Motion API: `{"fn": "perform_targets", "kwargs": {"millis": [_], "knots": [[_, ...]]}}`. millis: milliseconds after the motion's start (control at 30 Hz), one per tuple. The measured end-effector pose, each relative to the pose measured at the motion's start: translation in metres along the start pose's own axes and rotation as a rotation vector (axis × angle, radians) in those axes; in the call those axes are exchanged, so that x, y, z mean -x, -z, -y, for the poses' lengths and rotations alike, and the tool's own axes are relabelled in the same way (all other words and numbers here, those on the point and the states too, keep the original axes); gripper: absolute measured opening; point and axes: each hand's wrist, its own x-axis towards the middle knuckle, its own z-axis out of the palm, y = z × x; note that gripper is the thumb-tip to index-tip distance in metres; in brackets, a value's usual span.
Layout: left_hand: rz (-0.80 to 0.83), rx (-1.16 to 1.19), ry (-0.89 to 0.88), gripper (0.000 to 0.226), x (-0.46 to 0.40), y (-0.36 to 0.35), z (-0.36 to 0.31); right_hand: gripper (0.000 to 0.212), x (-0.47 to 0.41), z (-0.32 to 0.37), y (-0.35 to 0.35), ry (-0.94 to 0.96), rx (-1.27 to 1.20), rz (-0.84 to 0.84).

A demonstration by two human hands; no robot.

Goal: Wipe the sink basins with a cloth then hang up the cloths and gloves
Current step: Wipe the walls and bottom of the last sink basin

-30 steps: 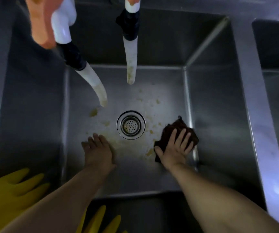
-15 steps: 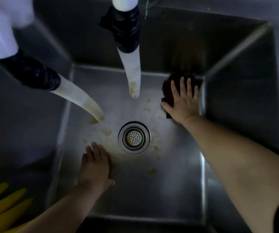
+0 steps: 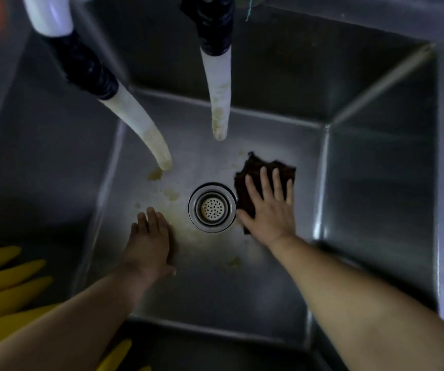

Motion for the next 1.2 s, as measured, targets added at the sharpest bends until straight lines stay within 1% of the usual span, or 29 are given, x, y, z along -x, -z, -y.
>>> {"fn": "perform_targets", "kwargs": {"millis": [133,233,333,400,433,533,733,867,1000,1100,1200], "knots": [[0.000,0.041,-0.007,0.128,0.001,0.001,0.001,0.086,0.070,0.030,-0.008,0.025,-0.027,0.090],[-0.007,0.069,-0.014,0.128,0.002,-0.001,0.003,0.094,0.117,0.059,-0.012,0.040,-0.044,0.161],[-0.027,0.068,-0.023,0.129,0.000,-0.003,0.004,0.104,0.127,0.074,-0.015,0.008,-0.037,0.222],[-0.025,0.077,-0.016,0.130,-0.002,-0.006,0.005,0.109,0.110,0.070,-0.015,-0.033,-0.036,0.215],[-0.032,0.085,-0.013,0.130,-0.003,-0.009,0.005,0.107,0.096,0.065,-0.014,-0.047,-0.032,0.185],[-0.041,0.101,-0.013,0.130,-0.006,-0.014,0.006,0.098,0.043,0.047,-0.009,-0.113,-0.031,0.058],[-0.022,0.067,-0.029,0.132,-0.011,-0.013,0.007,0.085,-0.070,0.008,0.015,-0.177,-0.001,-0.058],[-0.017,0.083,-0.028,0.131,-0.010,-0.013,0.009,0.081,-0.124,0.002,0.030,-0.094,0.020,-0.086],[-0.010,0.067,-0.030,0.129,-0.006,-0.008,0.009,0.077,-0.126,0.012,0.029,-0.083,0.006,-0.104],[0.011,0.057,-0.022,0.128,-0.004,-0.003,0.006,0.076,-0.117,0.037,0.027,-0.001,-0.008,-0.123],[0.024,0.042,-0.015,0.128,-0.003,-0.002,0.004,0.074,-0.103,0.079,0.019,0.138,0.011,-0.130]]}}
